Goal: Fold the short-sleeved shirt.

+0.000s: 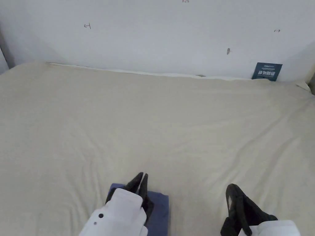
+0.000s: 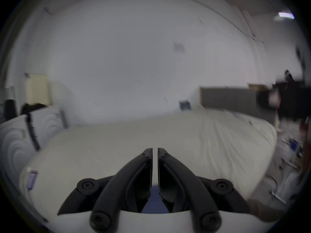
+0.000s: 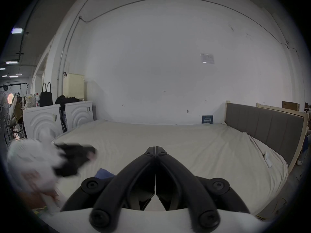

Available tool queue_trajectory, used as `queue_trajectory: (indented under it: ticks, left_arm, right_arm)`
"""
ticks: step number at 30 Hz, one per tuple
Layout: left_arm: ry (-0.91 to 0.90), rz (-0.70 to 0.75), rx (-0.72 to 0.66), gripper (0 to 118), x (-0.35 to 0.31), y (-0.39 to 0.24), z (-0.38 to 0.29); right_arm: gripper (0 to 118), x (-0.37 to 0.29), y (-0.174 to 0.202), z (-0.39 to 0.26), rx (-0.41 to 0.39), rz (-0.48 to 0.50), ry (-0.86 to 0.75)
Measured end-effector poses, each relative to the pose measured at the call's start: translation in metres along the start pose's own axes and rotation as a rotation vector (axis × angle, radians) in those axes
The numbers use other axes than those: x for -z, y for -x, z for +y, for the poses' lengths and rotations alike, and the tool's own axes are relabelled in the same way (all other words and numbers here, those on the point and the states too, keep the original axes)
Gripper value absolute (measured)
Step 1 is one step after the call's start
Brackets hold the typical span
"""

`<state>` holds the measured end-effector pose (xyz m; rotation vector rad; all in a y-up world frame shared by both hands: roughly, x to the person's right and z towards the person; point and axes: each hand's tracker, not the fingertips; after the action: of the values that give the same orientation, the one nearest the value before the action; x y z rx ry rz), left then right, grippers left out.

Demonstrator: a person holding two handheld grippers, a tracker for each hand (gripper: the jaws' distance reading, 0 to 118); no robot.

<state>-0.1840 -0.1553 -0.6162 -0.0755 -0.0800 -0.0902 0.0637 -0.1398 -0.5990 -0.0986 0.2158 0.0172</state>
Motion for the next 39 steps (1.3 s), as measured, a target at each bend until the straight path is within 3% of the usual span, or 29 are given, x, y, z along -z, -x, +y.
queue_trajectory:
  ticks: [3,10,12,14,16,18,19,22,25,26,27,28,29,30,31,32,33,39]
  left_arm:
    - [-0.067,0.128,-0.033,7,-0.039,0.034,0.019]
    - [0.043,0.196,-0.123,7,-0.064,0.082,-0.002]
    - [0.063,0.196,-0.150,7,-0.062,0.090,-0.006]
    - [0.121,0.132,-0.210,7,-0.055,0.099,-0.011]
    - [0.198,0.030,-0.303,7,-0.042,0.110,-0.018]
    - [0.301,-0.064,-0.401,7,-0.027,0.123,-0.029]
    - [0.345,-0.115,-0.440,7,-0.019,0.128,-0.036]
    - [0.416,-0.163,-0.459,7,-0.004,0.135,-0.059]
    - [0.489,-0.146,-0.464,11,0.010,0.140,-0.071]
    - [0.521,-0.168,-0.472,18,0.016,0.142,-0.075]
    - [0.546,-0.182,-0.472,18,0.022,0.144,-0.077]
    - [0.553,-0.176,-0.465,23,0.026,0.144,-0.079]
    - [0.556,-0.170,-0.466,35,0.031,0.144,-0.081]
    - [0.578,-0.179,-0.474,64,0.039,0.144,-0.086]
    - [0.605,-0.191,-0.485,100,0.046,0.144,-0.090]
    - [0.615,-0.196,-0.486,116,0.054,0.143,-0.094]
    - [0.614,-0.191,-0.482,118,0.060,0.142,-0.097]
    - [0.743,-0.216,-0.409,118,0.116,0.116,-0.123]
  right_arm:
    - [0,0.000,0.014,0.010,-0.013,0.043,-0.036]
    - [0,0.000,0.035,0.011,-0.016,0.104,-0.022]
    - [0,0.007,0.036,0.006,0.012,0.147,0.012]
    - [0,0.030,0.033,-0.003,0.071,0.254,0.092]
    - [0,0.069,0.022,-0.023,0.209,0.450,0.243]
    - [0,0.124,0.009,-0.059,0.456,0.608,0.509]
    - [0,0.146,0.005,-0.082,0.561,0.630,0.584]
    - [0,0.198,0.000,-0.152,0.740,0.569,0.742]
    - [0,0.226,-0.004,-0.204,1.041,0.749,0.892]
    - [0,0.231,-0.007,-0.219,1.002,0.745,0.877]
    - [0,0.235,-0.007,-0.226,0.909,0.692,0.921]
    - [0,0.239,-0.007,-0.235,0.885,0.683,0.948]
    - [0,0.238,-0.018,-0.245,0.996,0.716,0.939]
    - [1,0.236,-0.015,-0.242,1.115,0.732,0.933]
    - [1,0.235,-0.016,-0.242,1.109,0.711,0.948]
    - [1,0.234,-0.017,-0.242,1.067,0.715,0.939]
    - [1,0.233,-0.017,-0.238,1.005,0.732,0.929]
    - [2,0.235,-0.006,-0.224,0.889,0.684,0.934]
